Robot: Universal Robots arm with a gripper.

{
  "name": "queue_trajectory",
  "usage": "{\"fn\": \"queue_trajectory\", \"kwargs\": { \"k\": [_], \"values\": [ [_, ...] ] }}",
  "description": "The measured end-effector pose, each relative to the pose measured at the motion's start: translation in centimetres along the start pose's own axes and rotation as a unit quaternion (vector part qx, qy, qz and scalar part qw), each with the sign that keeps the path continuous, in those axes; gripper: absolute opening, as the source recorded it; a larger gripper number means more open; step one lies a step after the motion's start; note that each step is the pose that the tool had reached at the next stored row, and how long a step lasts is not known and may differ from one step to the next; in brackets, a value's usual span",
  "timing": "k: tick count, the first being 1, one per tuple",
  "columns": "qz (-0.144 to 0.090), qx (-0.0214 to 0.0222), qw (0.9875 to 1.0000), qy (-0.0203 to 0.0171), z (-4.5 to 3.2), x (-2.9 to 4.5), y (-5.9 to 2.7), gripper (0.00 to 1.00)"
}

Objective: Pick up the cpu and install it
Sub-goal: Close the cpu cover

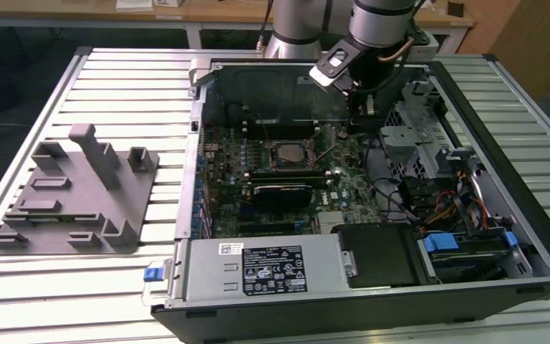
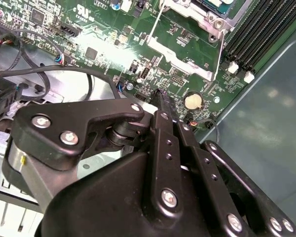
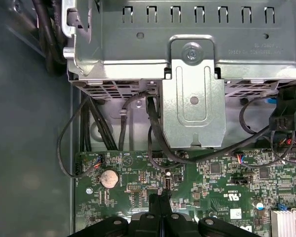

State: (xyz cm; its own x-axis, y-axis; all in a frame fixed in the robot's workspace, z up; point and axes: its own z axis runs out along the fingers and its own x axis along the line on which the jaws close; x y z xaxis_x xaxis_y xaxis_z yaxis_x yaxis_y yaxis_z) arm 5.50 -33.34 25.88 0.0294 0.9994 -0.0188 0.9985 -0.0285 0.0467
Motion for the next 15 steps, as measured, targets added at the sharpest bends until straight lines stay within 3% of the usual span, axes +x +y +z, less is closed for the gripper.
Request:
{"fn": "queue_trajectory", "kwargs": {
  "k": [2,15],
  "values": [
    [0.0,0.0082,1.0,-0.0002,0.02,0.0,0.02,0.11],
    [0.0,0.0085,1.0,-0.0001,0.32,0.0,-0.42,0.11]
  ]
}}
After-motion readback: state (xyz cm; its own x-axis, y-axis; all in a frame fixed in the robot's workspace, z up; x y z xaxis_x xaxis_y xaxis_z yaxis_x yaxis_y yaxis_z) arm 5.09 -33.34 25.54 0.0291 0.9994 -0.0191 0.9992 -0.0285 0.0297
